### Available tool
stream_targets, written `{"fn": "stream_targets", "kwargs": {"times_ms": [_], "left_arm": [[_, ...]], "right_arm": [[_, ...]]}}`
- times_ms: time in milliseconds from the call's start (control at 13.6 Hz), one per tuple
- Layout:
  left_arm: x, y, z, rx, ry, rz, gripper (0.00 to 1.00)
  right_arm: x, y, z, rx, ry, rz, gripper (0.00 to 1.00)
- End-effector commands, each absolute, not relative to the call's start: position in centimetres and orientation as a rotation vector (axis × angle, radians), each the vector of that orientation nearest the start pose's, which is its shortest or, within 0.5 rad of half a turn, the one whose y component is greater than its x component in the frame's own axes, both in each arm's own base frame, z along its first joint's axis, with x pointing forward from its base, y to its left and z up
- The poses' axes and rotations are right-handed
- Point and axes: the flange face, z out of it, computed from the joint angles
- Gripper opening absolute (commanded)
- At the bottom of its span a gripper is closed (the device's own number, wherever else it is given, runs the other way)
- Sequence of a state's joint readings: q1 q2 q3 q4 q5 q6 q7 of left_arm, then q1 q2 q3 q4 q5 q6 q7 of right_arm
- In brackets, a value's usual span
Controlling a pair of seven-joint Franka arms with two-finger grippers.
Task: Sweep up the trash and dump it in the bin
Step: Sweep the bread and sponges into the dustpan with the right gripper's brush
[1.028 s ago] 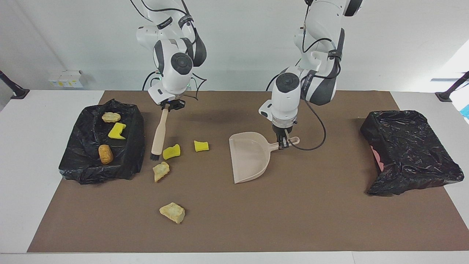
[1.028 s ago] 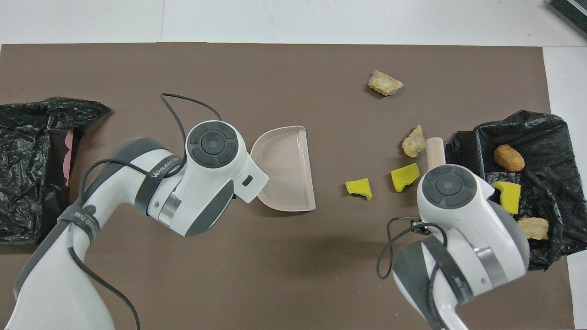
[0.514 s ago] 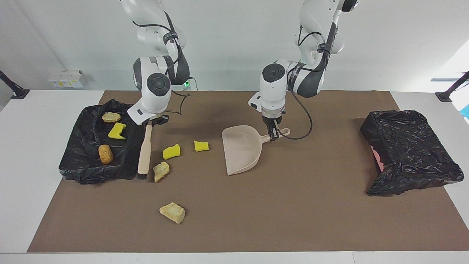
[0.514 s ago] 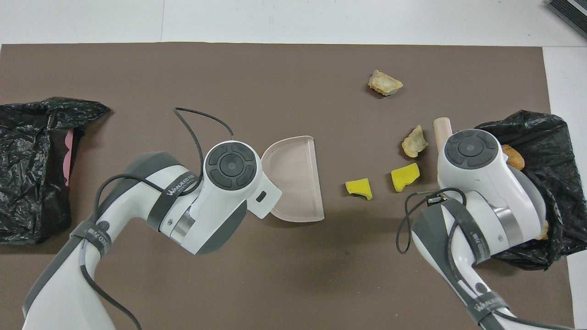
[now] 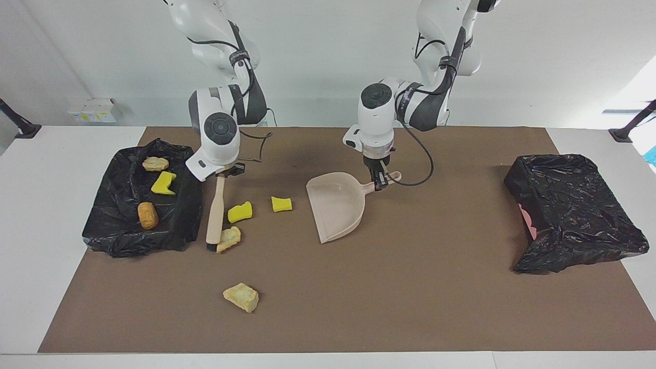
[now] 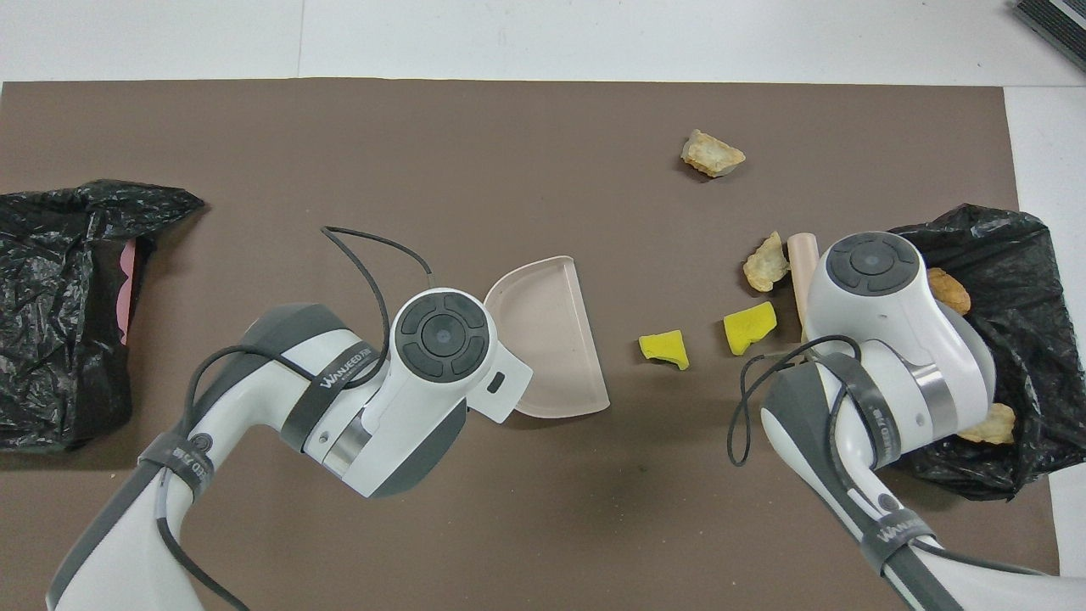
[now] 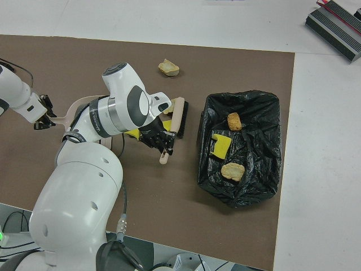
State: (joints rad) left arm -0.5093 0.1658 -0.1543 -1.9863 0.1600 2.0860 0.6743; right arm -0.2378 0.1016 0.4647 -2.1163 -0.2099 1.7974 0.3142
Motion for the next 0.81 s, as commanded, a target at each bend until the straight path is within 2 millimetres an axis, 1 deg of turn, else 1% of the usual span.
{"fn": "stream_targets", "kwargs": {"times_ms": [0, 73, 367, 440, 587, 734], "left_arm": [[44.5, -34.6, 37.5, -2.266, 1.974, 0.12, 0.0], [44.4, -34.5, 37.4, -2.266, 1.974, 0.124, 0.0], [44.2, -34.3, 37.0, -2.266, 1.977, 0.108, 0.0], [44.3, -34.2, 36.9, -2.267, 1.976, 0.106, 0.0], [44.1, -34.3, 36.2, -2.268, 1.979, 0.104, 0.0], [44.1, -34.1, 36.1, -2.27, 1.98, 0.079, 0.0]], "right_arm": [[48.3, 13.2, 34.9, -3.264, -0.099, 0.629, 0.0], [48.1, 14.3, 35.0, -3.225, -0.091, 0.628, 0.0], [46.2, 20.9, 35.7, -3.095, -0.134, 0.635, 0.0], [45.7, 22.3, 36.0, -3.066, -0.143, 0.64, 0.0], [44.8, 24.5, 36.7, -3.051, -0.196, 0.639, 0.0], [43.9, 27.2, 37.8, -3.014, -0.241, 0.631, 0.0]]}}
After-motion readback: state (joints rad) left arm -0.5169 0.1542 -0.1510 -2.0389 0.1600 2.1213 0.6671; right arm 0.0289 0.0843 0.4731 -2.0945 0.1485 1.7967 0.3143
